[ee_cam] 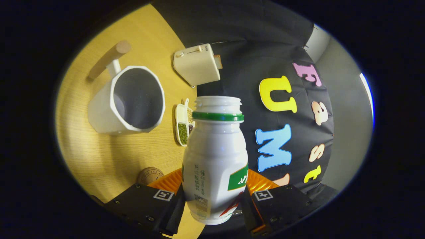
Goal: Take the bottle from table, then pour the juice into the cup, finally place the bottle on the coaster
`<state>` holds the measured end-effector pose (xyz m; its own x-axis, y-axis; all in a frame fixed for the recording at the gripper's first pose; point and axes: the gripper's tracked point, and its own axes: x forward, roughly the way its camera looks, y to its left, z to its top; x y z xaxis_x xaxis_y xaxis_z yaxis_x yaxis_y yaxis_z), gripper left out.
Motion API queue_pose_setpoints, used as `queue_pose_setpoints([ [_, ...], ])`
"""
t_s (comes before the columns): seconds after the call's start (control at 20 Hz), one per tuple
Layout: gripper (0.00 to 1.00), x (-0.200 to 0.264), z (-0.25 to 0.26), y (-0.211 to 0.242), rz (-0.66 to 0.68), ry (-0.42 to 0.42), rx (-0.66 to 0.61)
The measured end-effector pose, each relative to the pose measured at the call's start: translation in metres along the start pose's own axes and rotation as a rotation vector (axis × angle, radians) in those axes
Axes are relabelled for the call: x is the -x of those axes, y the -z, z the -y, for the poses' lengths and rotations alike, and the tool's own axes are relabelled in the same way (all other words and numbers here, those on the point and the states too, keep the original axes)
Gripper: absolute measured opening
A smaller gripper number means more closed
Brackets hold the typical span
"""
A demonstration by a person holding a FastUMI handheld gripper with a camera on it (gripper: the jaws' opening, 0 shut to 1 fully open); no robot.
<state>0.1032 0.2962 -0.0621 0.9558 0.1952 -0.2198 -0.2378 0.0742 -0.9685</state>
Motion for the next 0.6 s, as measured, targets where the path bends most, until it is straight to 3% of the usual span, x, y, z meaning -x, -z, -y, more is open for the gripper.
queue_pose_setpoints([
  [0.6, 0.73, 0.002, 0.006, 0.01, 0.06, 0.033, -0.425],
])
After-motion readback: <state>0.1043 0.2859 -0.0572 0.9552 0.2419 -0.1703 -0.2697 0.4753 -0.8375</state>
